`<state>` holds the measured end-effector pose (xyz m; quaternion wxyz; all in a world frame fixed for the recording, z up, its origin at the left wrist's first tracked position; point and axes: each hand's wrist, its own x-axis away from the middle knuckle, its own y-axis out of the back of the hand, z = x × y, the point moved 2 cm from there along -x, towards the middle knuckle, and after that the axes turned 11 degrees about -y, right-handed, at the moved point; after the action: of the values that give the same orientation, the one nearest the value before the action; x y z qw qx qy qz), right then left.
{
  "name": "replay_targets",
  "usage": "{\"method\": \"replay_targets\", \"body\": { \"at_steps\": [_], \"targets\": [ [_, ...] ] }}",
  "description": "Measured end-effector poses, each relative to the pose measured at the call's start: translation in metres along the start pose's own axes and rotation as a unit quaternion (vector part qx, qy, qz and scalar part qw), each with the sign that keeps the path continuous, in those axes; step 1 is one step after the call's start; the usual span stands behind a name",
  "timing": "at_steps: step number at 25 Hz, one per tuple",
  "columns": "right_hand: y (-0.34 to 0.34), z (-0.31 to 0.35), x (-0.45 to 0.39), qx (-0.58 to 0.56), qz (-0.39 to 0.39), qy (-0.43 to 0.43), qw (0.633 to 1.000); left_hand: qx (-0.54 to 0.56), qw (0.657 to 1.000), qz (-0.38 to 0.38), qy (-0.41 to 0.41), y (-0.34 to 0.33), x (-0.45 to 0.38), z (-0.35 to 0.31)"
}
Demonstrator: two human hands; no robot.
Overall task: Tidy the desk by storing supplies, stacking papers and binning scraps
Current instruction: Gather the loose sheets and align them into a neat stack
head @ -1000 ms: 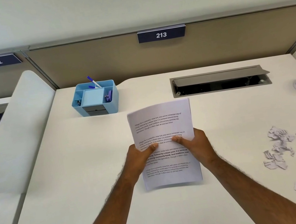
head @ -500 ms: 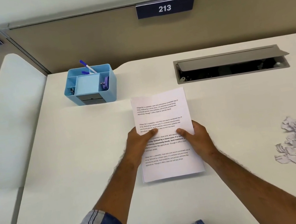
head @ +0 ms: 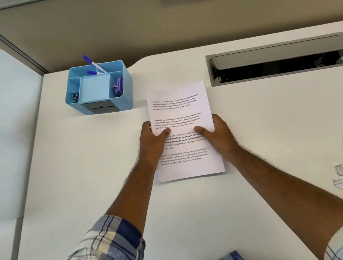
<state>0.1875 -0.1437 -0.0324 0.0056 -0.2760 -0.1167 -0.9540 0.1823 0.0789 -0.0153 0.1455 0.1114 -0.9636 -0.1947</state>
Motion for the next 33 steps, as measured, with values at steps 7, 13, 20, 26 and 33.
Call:
{"method": "replay_targets", "body": {
  "at_steps": [7,13,20,26,33],
  "targets": [
    [-0.023,-0.002,-0.013,0.090,0.003,-0.025,0.996,-0.033,0.999,-0.006,0.001,0.001,-0.024,0.020],
    [-0.033,-0.001,-0.010,0.168,-0.040,-0.014,0.985,-0.059,0.998,-0.015,0.013,-0.003,-0.023,0.018],
    [-0.025,-0.002,0.000,0.308,-0.057,-0.016,0.949,-0.200,0.979,0.013,0.019,0.002,-0.010,0.017],
    [-0.014,-0.013,0.029,0.351,-0.038,-0.005,0.936,-0.250,0.966,0.063,-0.027,0.017,0.017,0.024],
    [0.004,-0.044,0.078,0.356,-0.027,0.008,0.934,-0.245,0.963,0.072,-0.082,0.027,0.062,0.035]
  ]
}}
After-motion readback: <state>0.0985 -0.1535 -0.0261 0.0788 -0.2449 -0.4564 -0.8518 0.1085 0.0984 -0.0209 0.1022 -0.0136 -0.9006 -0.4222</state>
